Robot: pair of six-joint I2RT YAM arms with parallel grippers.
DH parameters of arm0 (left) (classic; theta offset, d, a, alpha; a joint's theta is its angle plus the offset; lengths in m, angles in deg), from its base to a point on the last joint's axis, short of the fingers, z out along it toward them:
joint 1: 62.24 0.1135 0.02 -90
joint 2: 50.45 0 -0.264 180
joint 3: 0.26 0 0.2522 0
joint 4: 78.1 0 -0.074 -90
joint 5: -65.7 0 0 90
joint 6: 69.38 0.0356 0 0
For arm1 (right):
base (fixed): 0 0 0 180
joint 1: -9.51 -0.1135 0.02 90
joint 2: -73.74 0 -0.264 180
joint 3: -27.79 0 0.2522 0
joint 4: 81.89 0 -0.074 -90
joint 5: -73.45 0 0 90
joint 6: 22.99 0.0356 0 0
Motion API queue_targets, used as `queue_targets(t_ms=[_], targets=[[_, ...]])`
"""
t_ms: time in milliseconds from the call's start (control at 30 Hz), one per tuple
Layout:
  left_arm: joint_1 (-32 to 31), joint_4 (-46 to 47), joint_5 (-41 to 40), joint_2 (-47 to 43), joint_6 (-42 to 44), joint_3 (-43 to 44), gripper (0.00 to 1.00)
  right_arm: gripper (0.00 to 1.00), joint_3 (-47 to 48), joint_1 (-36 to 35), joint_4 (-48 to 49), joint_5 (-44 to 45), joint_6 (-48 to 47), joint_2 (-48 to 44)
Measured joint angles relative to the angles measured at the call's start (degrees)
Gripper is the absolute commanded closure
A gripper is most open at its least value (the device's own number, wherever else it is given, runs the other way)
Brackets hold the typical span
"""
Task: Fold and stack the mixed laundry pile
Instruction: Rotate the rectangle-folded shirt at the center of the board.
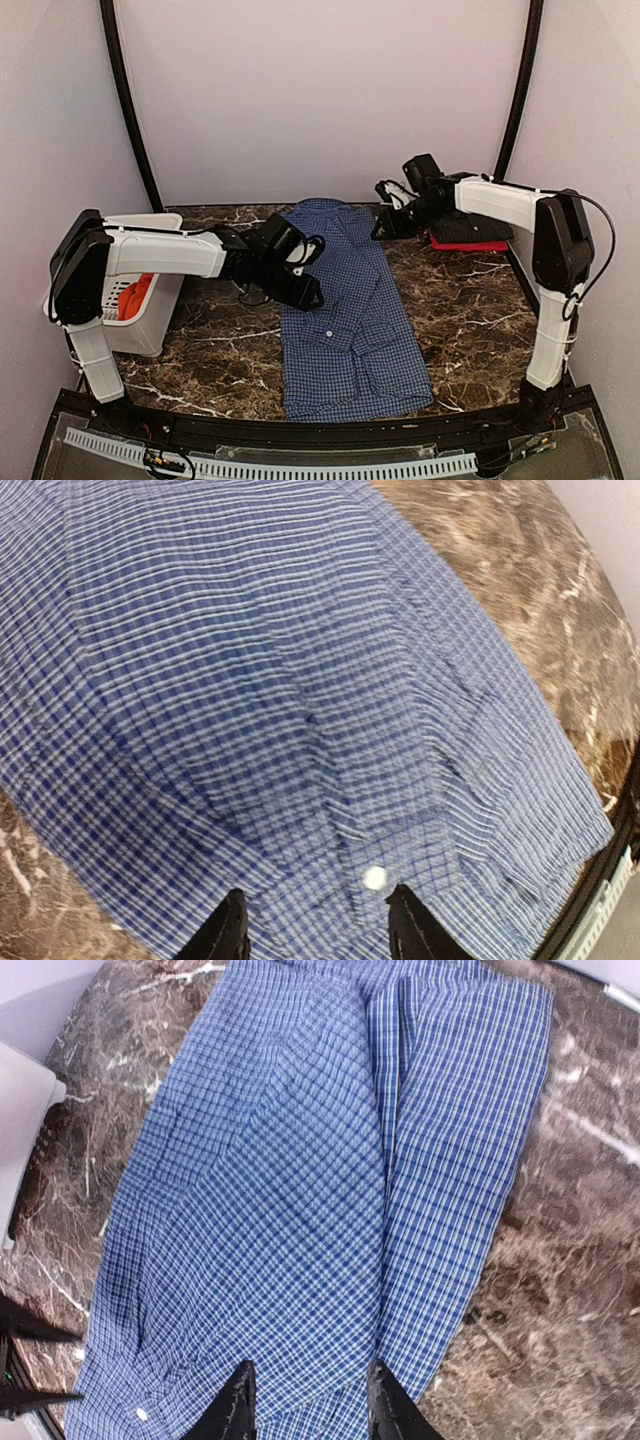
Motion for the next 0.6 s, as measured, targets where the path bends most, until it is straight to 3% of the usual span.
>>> queue_targets(t_ms=[300, 600], targets=[[7.85, 0.04, -2.4, 10.25, -2.62, 2.23, 0.56, 0.7, -15.43, -3.1, 4.52, -4.24, 1.75, 1.73], [14.58, -0.68, -2.01, 17.7, -1.99, 12.87, 0.58, 0.7, -14.38, -4.42, 9.4, -6.75, 5.27, 5.9]])
